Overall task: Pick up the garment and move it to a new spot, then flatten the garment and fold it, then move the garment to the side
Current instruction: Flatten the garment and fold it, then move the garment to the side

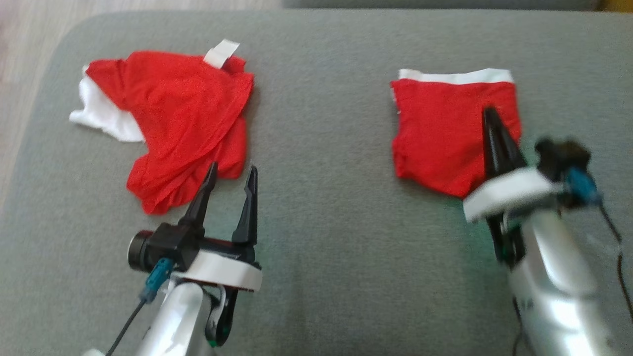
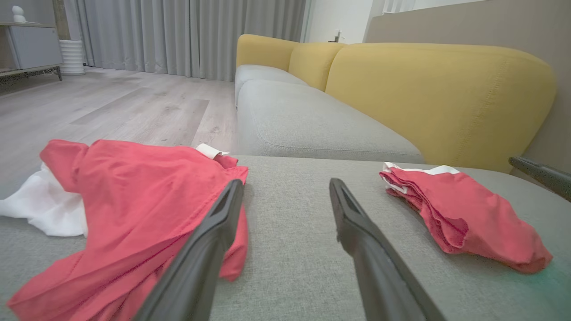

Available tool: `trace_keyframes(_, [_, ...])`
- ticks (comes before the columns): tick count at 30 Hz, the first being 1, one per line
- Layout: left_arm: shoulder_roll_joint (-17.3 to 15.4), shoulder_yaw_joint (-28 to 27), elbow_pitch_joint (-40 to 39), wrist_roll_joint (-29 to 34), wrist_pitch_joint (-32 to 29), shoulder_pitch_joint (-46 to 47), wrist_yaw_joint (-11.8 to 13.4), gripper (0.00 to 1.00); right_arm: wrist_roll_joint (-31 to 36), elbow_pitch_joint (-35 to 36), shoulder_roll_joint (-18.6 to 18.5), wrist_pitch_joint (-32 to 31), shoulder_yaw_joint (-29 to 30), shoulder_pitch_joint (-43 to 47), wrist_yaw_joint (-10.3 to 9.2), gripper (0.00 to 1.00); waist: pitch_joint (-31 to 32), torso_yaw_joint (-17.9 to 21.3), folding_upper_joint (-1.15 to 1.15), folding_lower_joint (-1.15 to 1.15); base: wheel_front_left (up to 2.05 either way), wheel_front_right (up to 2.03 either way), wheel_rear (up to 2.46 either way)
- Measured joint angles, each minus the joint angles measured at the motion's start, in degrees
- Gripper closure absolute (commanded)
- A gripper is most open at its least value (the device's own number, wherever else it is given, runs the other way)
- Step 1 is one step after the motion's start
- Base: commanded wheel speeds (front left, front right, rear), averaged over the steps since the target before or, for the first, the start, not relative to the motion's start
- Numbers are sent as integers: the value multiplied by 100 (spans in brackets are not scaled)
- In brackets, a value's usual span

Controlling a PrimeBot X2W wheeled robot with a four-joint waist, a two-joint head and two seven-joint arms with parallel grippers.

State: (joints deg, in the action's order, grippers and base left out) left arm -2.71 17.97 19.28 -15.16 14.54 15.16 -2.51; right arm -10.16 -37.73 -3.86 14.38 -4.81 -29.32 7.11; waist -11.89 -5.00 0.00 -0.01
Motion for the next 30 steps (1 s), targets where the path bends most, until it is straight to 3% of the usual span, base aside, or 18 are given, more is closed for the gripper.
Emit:
trace_keyframes(4, [0,-89,3,0,0,-167,0,0,-16,724,21,0,53,868,0,100,173,206,0,0,0,0,0])
trace_keyframes(5, [-1,-105,5,1,0,-199,0,0,-8,868,31,0,97,1037,0,55,211,254,0,0,0,0,0])
trace_keyframes(6, [-2,-118,4,1,0,-233,0,0,-16,1013,36,0,127,1192,0,0,248,300,0,0,0,0,0])
trace_keyframes(13, [-1,-137,5,10,0,-375,-4,0,-20,1438,71,0,116,1931,0,0,399,534,0,0,0,0,0])
trace_keyframes(30, [-1,-130,1,53,0,-376,-53,0,-34,1646,88,0,132,1945,0,0,369,509,0,1,0,0,0])
